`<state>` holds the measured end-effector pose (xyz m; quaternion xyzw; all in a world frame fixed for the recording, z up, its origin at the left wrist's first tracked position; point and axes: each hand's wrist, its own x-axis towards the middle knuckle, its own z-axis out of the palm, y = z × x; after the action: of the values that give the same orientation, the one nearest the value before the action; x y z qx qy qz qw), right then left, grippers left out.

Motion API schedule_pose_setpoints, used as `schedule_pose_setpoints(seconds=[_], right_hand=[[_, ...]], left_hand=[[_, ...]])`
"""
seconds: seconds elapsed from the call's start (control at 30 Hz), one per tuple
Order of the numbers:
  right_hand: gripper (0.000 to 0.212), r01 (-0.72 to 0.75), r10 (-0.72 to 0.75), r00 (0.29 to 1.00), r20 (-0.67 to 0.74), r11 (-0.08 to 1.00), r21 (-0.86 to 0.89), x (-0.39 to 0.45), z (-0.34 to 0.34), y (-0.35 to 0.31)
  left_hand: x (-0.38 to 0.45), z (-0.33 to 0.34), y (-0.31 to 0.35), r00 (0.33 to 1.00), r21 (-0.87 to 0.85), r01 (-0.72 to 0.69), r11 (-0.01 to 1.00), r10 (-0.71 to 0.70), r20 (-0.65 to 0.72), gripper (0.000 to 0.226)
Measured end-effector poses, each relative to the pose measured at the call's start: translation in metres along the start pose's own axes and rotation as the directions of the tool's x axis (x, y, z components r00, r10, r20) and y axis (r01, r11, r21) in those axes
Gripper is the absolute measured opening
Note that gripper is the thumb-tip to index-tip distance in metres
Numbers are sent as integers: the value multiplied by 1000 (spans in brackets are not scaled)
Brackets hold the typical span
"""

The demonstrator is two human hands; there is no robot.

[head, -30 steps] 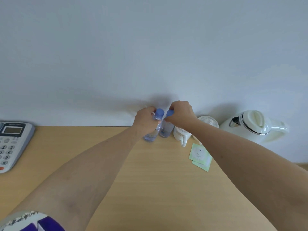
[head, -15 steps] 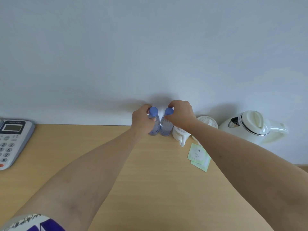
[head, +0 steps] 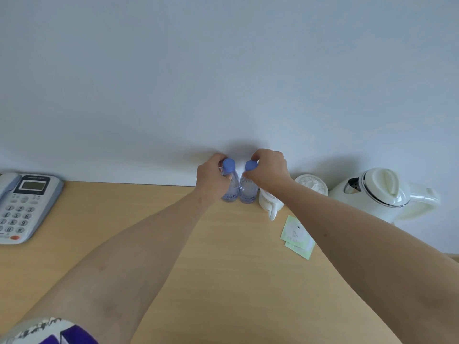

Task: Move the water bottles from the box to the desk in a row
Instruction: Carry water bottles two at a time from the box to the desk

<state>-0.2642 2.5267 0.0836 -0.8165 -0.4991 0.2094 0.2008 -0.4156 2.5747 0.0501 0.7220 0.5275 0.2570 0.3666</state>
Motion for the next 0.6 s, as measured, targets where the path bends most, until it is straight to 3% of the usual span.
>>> schedule_pose_setpoints(seconds=[0.33, 0.5, 0.6], right_hand=[[51, -3, 3, 1000, 23, 1000, -6, -20, -19, -4], [58, -49, 41, 996, -81, 993, -111, -50, -49, -11], [61, -128, 102, 982, -156, 978, -163, -78, -72, -2]], left_hand=[[-4, -19, 25, 997, 73, -26, 997, 21, 71, 46], [1, -38, 55, 969, 150, -236, 960, 220, 113, 41], [-5, -34, 84, 917, 202, -385, 901, 348, 194, 40]])
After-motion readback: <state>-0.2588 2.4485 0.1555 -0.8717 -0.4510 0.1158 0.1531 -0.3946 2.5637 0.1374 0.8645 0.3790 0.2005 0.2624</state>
